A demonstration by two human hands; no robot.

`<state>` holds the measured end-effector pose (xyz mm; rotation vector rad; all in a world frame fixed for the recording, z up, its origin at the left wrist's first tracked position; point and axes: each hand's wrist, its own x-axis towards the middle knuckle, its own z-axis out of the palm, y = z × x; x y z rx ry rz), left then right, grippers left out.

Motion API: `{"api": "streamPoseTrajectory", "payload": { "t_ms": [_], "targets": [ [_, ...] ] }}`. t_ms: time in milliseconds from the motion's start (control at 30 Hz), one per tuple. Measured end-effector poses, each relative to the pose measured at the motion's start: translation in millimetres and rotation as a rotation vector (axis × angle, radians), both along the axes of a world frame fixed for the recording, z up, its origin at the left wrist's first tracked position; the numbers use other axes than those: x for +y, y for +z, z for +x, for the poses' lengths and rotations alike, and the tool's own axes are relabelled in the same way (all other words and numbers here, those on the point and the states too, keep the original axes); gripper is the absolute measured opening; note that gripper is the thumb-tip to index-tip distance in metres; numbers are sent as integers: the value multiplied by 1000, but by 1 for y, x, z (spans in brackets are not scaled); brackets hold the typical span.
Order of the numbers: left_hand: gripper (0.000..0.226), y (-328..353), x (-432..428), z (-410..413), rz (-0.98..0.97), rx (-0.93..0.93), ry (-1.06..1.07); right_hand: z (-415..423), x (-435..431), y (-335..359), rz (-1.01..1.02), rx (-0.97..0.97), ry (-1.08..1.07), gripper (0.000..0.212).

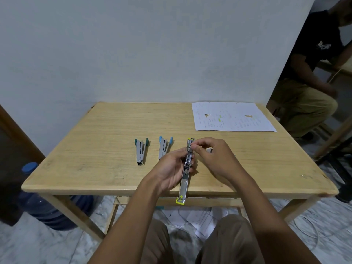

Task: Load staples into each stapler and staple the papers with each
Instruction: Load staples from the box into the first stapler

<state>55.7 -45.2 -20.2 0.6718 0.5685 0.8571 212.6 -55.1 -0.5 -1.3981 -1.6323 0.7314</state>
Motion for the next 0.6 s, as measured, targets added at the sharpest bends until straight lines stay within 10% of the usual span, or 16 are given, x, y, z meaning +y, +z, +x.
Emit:
{"api": "streamPoseTrajectory", "payload": {
  "t_ms": [600],
  "targets": [
    [33, -4, 4, -1, -33, -45, -33, -2, 1, 1, -40, 70, 0, 10]
  ]
}}
